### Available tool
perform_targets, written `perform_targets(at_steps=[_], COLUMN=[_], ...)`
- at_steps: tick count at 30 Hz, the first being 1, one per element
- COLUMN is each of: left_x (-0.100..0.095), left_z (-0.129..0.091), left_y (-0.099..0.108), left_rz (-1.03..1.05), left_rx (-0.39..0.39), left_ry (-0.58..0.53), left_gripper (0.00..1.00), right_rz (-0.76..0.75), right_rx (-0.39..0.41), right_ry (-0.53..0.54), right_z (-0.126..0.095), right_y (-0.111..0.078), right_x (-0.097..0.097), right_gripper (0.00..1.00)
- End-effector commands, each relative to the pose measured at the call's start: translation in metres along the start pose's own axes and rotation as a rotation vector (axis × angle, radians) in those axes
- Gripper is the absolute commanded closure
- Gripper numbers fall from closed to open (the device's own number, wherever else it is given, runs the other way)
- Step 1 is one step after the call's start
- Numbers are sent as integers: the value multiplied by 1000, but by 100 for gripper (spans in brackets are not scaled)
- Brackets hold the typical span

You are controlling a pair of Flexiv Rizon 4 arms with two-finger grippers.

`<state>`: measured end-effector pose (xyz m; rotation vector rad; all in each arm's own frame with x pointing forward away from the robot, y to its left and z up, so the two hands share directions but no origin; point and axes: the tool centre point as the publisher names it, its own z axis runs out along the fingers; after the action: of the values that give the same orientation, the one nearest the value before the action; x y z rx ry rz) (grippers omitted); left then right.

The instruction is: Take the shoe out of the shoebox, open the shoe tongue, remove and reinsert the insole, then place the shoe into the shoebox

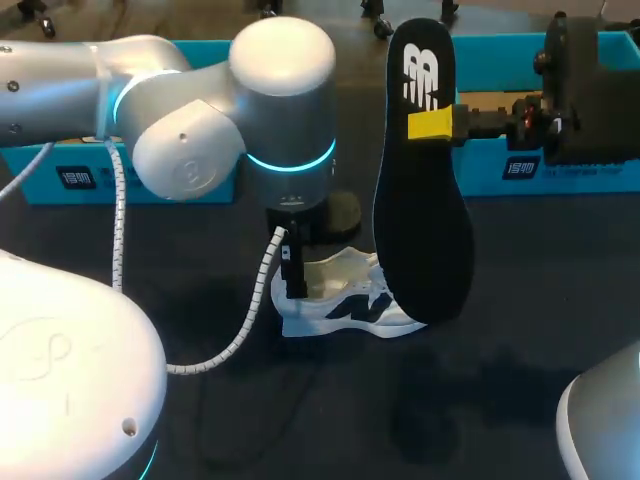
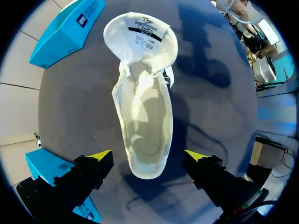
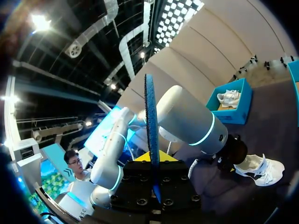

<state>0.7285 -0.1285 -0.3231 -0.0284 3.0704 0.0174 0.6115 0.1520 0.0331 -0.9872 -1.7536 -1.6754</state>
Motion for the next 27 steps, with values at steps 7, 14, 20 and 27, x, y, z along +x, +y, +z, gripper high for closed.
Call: perform_targets(at_steps=[7,14,20,27], left_x=[1,0,0,-7], left_z=[0,3,4,-2], left_y=[-4,1,1,-9], left_rz=[-13,-23,-7,-9], left_rx=[0,6,9,33], left_ry=[23,27,37,34], left_gripper=[0,0,0,0], right_rz=[2,2,2,2], right_rx=[0,0,0,0], right_ry=[-2,-2,-2,-2], right_z=[3,3,3,3], right_y=[1,1,1,1], right_x=[0,0,0,0], right_gripper=[100,100,100,100])
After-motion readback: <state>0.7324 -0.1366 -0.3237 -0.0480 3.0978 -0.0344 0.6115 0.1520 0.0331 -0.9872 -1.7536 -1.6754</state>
